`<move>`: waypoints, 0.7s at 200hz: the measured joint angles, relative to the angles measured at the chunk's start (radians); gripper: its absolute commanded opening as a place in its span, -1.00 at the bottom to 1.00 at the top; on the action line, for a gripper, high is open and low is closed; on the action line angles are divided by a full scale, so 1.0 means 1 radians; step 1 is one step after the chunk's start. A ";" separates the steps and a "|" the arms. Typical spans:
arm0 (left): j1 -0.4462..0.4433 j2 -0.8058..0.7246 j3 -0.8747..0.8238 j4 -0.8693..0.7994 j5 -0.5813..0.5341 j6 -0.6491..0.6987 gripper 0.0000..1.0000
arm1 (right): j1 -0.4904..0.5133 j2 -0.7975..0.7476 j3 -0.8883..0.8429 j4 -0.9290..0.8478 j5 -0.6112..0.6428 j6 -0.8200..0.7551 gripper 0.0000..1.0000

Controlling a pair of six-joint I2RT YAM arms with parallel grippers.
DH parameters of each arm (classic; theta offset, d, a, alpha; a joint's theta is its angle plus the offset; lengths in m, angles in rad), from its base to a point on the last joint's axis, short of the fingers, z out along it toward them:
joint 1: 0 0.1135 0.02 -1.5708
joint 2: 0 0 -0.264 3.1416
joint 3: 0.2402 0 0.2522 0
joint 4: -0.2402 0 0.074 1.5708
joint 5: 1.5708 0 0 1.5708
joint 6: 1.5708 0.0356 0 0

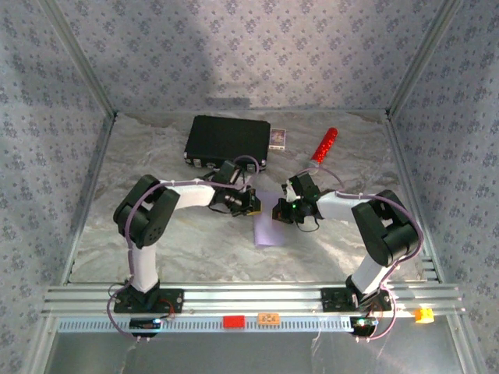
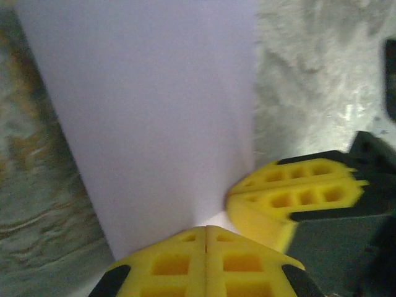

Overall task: Fold a paper plane with a square sheet of paper (pick it up from the middle)
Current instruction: First fold the square sheet of paper in half at the center of the table.

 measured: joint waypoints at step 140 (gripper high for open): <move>0.039 0.003 0.030 -0.021 -0.012 0.042 -1.00 | 0.002 0.000 0.000 0.000 0.004 0.000 -1.00</move>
